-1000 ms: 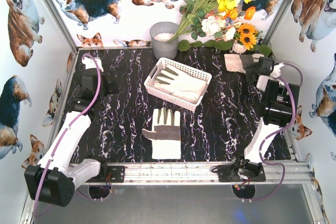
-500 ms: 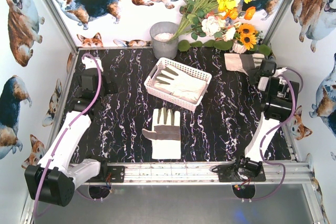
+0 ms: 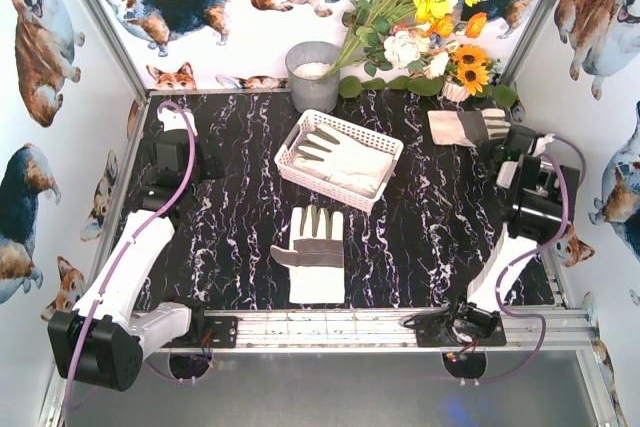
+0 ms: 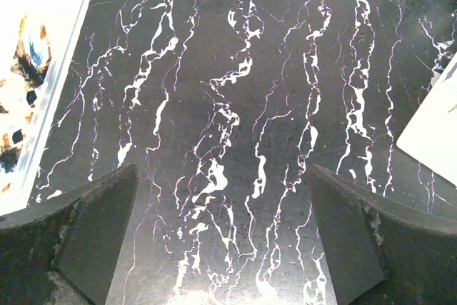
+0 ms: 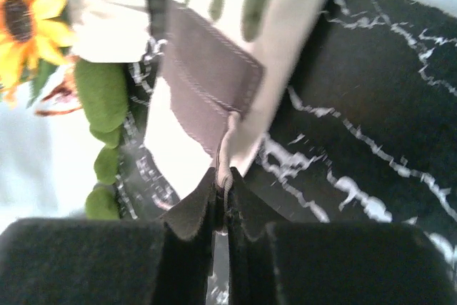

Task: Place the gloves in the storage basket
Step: Pick up the glove from the center of the board, then pair the glove with the glove.

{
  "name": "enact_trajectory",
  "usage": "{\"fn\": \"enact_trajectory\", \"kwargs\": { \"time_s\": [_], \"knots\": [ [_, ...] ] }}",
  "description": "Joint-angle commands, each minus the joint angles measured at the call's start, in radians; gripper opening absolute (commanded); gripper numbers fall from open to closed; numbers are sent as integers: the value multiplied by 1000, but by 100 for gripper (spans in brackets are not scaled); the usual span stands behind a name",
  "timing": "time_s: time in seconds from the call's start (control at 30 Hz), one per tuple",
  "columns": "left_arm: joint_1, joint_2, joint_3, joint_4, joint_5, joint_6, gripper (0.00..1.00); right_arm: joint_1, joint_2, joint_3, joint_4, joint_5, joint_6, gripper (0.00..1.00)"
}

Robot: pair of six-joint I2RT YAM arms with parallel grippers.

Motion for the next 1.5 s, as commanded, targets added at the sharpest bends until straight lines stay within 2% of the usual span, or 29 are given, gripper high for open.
{"fn": "enact_trajectory", "kwargs": {
  "time_s": [0.0, 0.17, 0.3, 0.43, 0.63, 0.8, 1.07, 1.27, 1.47],
  "knots": [
    [9, -15, -5, 43, 42, 26, 97, -6, -200, -64, 118, -55, -47, 0],
    [-22, -6, -3, 61, 168, 57, 96, -6, -399, -166, 34, -76, -84, 0],
    [-119, -9, -2, 68, 204, 80, 96, -6, -624, -250, -99, -73, -150, 0],
    [-305, 16, 40, 79, 218, 85, 96, -2, -844, -251, -367, -83, -248, 0],
    [-611, 163, 182, 138, 250, 83, 96, 22, -1093, -208, -749, -143, -353, 0],
    [-766, 289, 320, 179, 275, 85, 96, 62, -1148, -150, -939, -254, -402, 0],
    [-890, 405, 396, 320, 389, 4, 97, 164, -1127, -72, -1084, -442, -437, 0],
    [-920, 510, 473, 326, 404, -25, 97, 232, -1115, -4, -1151, -570, -419, 0],
    [-923, 573, 519, 327, 386, -40, 95, 282, -1125, 25, -1178, -586, -415, 0]
  ]
}}
